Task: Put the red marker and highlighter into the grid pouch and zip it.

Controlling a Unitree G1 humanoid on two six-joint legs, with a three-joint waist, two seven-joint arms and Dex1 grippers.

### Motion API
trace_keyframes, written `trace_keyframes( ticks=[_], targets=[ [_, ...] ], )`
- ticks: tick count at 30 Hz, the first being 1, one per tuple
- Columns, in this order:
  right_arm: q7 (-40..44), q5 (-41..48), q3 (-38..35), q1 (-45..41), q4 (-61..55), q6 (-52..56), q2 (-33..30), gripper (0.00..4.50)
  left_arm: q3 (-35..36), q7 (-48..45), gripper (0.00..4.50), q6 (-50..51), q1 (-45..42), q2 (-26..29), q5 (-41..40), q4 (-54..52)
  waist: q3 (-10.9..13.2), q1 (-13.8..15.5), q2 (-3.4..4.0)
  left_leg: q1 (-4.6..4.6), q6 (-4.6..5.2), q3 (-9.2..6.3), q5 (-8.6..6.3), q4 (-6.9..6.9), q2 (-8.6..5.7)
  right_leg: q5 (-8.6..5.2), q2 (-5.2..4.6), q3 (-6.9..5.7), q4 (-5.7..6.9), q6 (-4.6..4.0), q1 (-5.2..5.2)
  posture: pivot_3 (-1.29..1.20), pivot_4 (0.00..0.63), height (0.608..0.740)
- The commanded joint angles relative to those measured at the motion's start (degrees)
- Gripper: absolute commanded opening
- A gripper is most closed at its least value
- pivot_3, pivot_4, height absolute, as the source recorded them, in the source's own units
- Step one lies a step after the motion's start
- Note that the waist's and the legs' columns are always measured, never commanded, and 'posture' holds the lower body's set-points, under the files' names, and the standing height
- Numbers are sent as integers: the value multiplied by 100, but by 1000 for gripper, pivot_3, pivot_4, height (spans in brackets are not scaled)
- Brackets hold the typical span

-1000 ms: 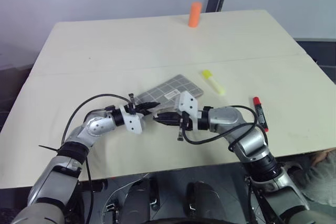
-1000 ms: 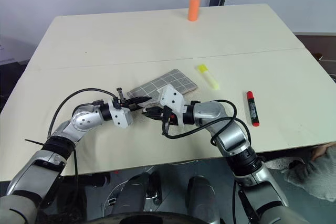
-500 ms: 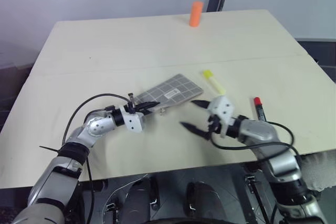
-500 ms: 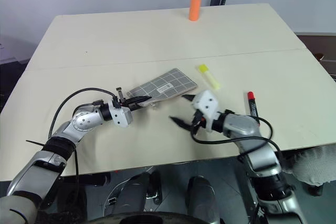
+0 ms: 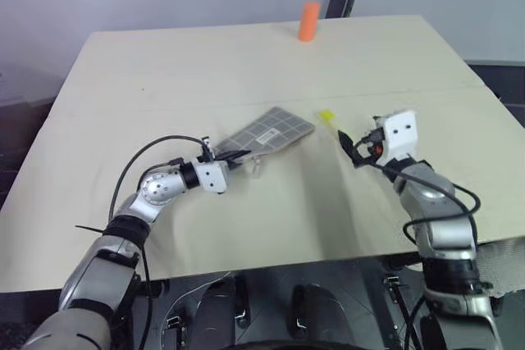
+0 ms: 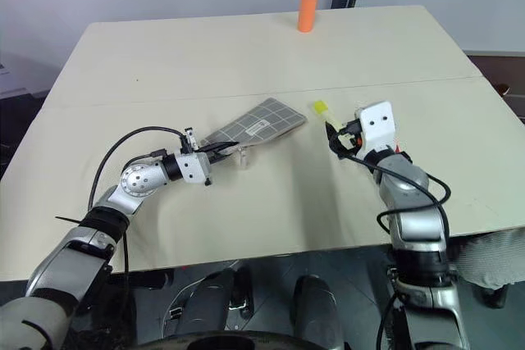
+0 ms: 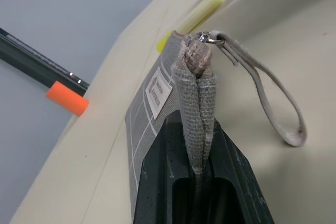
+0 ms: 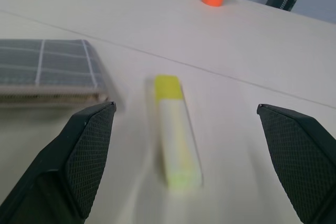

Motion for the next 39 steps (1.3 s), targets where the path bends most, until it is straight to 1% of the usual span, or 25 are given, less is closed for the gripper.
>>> trace_keyframes(
  ticks=[1, 3, 8, 9, 11, 12, 13, 15, 16, 17, 19, 22, 23, 26, 30, 35, 39],
  targets=[
    [287, 27, 78, -391, 694, 66, -138, 4479, 11, -26, 0, -32, -63, -52, 40, 112, 0, 4, 0, 0, 2, 2, 1, 0, -1, 1, 8, 0, 0, 2, 0, 0, 150, 740],
    [435, 6, 150, -602, 1097, 313, -243, 4479, 17, -26, 0, -39, -66, -51, 49, 97, 0, 2, 0, 0, 5, 4, 3, 2, -1, 2, 11, 0, 0, 4, 2, 0, 150, 740],
    [674, 473, -79, -1091, 1696, 1315, -255, 4479, 43, 11, 0, -58, 47, 18, 83, 11, 0, -12, 0, 0, 6, 5, 4, 5, 1, 4, 12, 1, 4, 6, 2, 0, 150, 740],
    [713, 498, -67, -1136, 1750, 1450, -288, 4241, 46, 19, 0, -61, 90, 32, 86, -30, 0, -27, 1, 0, 7, 5, 4, 5, 1, 4, 12, 1, 5, 6, 1, 0, 150, 740],
    [690, 582, -155, -1192, 1798, 1537, -273, 3590, 54, 38, 0, -45, 145, 43, 87, -101, 0, -31, 0, 3, 6, 5, 4, 6, 3, 4, 13, 1, 6, 7, 3, 0, 150, 740],
    [717, 609, -156, -1179, 1736, 1555, -274, 3163, 61, 48, 0, -24, 169, 44, 80, -130, 0, -28, 0, 3, 6, 5, 4, 5, 3, 4, 13, 1, 6, 7, 3, 0, 150, 740],
    [742, 629, -152, -1157, 1668, 1575, -271, 2567, 67, 56, 0, -8, 190, 47, 77, -155, 0, -33, 1, 2, 6, 5, 3, 5, 3, 4, 13, 1, 6, 7, 2, 0, 150, 740],
    [756, 637, -139, -1104, 1529, 1592, -266, 1637, 74, 68, 0, 15, 219, 50, 80, -192, 0, -48, 0, 1, 6, 5, 4, 4, 3, 5, 13, 1, 6, 8, 2, 0, 150, 740],
    [745, 649, -153, -1073, 1451, 1569, -259, 969, 75, 73, 0, 23, 227, 51, 82, -205, 0, -55, 1, 1, 6, 5, 4, 4, 3, 5, 13, 1, 6, 8, 2, 0, 150, 740],
    [751, 679, -176, -1041, 1358, 1542, -255, 825, 77, 79, 0, 31, 233, 52, 82, -216, 0, -60, 1, 1, 7, 5, 4, 4, 3, 5, 14, 1, 6, 9, 3, 0, 150, 740],
    [996, 787, -182, -821, 782, 1113, -303, 835, 94, 88, 0, 62, 241, 49, 58, -231, 0, -67, 1, 0, 7, 5, 4, 4, 3, 5, 14, 1, 6, 9, 4, 0, 150, 740],
    [1566, 1357, -385, -311, -377, 778, -334, 835, 145, 82, 0, 114, 216, 25, -1, -225, 0, -89, 1, -7, 7, 5, 3, 3, 2, 9, 13, 1, 6, 16, 14, 0, 150, 740],
    [1811, 1545, -365, -41, -749, 864, -439, 835, 159, 74, 0, 127, 189, 12, -10, -203, 0, -79, 1, -14, 7, 5, 4, 3, 2, 11, 14, 1, 7, 20, 12, 0, 150, 740],
    [2185, 1632, -153, 579, -1341, 959, -756, 835, 221, 45, 0, 200, 114, -83, -111, -150, 0, -82, -2, -15, 7, 0, 3, 7, 2, 12, 15, 0, 6, 22, 10, 0, 150, 740],
    [2121, 1352, 60, 1056, -1571, 835, -979, 835, 287, -97, 0, 296, 48, -206, -314, -196, 1, -101, -5, -11, -3, -2, -5, 17, 2, 10, 11, -2, -1, 17, 0, 0, 150, 740],
    [2066, 1095, 187, 1291, -1501, 610, -1081, 835, 279, -153, 0, 210, 16, -175, -236, -144, 1, -109, -5, -13, 0, -2, -2, 18, 4, 11, 14, -1, 1, 18, -3, 0, 150, 740],
    [2009, 1076, 289, 1235, -1513, 597, -1001, 835, 271, -176, 0, 173, 7, -184, -231, -124, 2, -107, -5, -20, 8, -2, 2, 15, 3, 12, 16, -1, 2, 21, 0, 0, 150, 740]
  ],
)
